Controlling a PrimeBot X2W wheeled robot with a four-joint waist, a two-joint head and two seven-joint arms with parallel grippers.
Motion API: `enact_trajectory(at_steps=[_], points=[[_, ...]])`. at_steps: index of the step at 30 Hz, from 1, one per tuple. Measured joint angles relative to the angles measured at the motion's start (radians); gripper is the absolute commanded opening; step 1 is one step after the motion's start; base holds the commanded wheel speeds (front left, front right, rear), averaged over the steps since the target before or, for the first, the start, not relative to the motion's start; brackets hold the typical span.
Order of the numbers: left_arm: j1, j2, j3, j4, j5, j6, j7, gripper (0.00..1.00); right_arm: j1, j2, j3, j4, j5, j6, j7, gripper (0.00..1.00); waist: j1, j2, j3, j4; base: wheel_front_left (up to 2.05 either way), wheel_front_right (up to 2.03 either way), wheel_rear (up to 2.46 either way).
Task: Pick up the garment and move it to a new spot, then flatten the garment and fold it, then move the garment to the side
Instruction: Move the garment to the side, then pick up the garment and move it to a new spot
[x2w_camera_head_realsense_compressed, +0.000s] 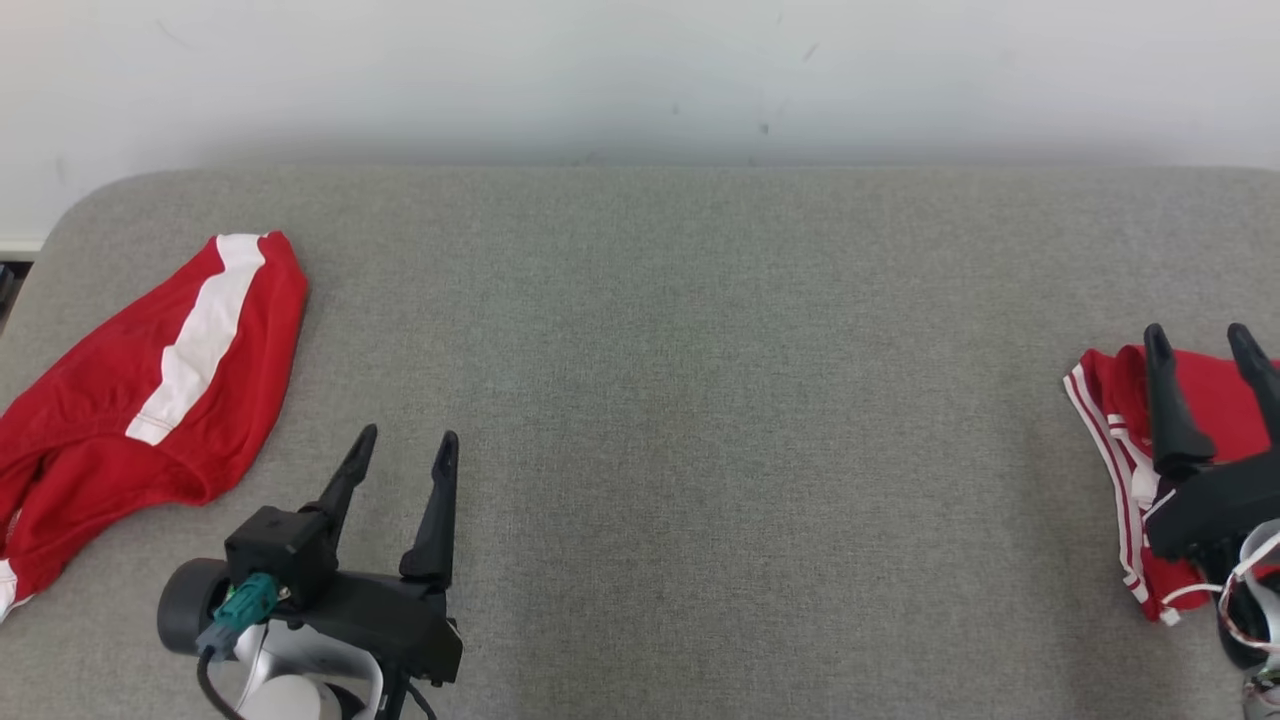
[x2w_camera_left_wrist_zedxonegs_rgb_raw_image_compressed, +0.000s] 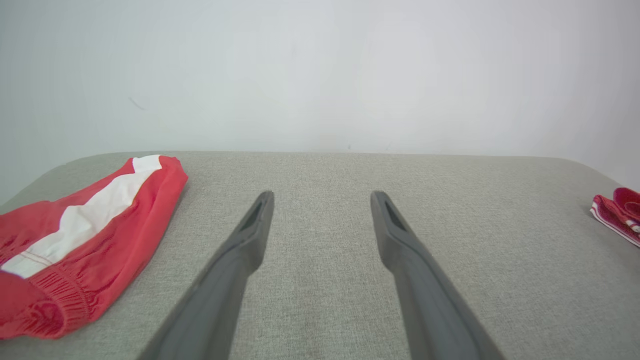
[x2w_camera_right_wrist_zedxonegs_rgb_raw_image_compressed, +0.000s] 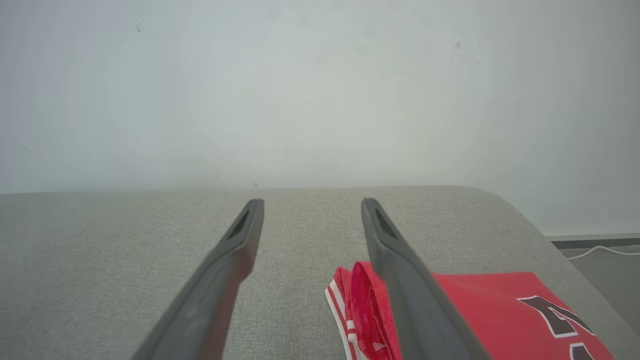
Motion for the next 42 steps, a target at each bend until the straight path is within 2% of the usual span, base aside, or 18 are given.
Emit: enact_trajectory(at_steps=[6, 13, 15, 26, 32, 42], points=[[0.001, -0.007, 0.024, 0.009, 0.002, 0.014, -0.051, 1.00, 0.044, 0.068, 0.010, -0.052, 0.016, -0.001, -0.080, 1.00, 0.0000, 0.0000, -0.035, -0.011, 0.00, 0.00, 0.00], [0.010, -0.015, 0.055, 0.033, 0.001, 0.029, -0.082, 1.00, 0.133, 0.138, -0.003, -0.097, 0.021, -0.052, -0.145, 1.00, 0.0000, 0.0000, -0.075, -0.017, 0.00, 0.00, 0.00], [0.024, -0.017, 0.068, 0.037, -0.003, 0.030, -0.090, 1.00, 0.157, 0.156, 0.011, -0.110, 0.021, -0.054, -0.154, 1.00, 0.0000, 0.0000, -0.088, -0.019, 0.00, 0.00, 0.00], [0.129, -0.008, 0.128, 0.037, -0.033, 0.038, -0.080, 1.00, 0.216, 0.181, 0.069, -0.119, -0.010, -0.055, -0.176, 1.00, 0.0000, -0.0001, -0.123, -0.025, 0.00, 0.00, 0.00], [0.169, 0.019, 0.154, 0.034, -0.051, 0.039, -0.058, 1.00, 0.232, 0.195, 0.082, -0.119, -0.027, -0.071, -0.178, 1.00, 0.0000, -0.0001, -0.128, -0.024, 0.00, 0.00, 0.00], [0.165, 0.013, 0.137, 0.017, -0.047, 0.039, -0.026, 1.00, 0.282, 0.188, 0.054, -0.127, -0.033, -0.089, -0.184, 1.00, 0.0000, 0.0000, -0.138, -0.008, 0.00, 0.00, 0.00]])
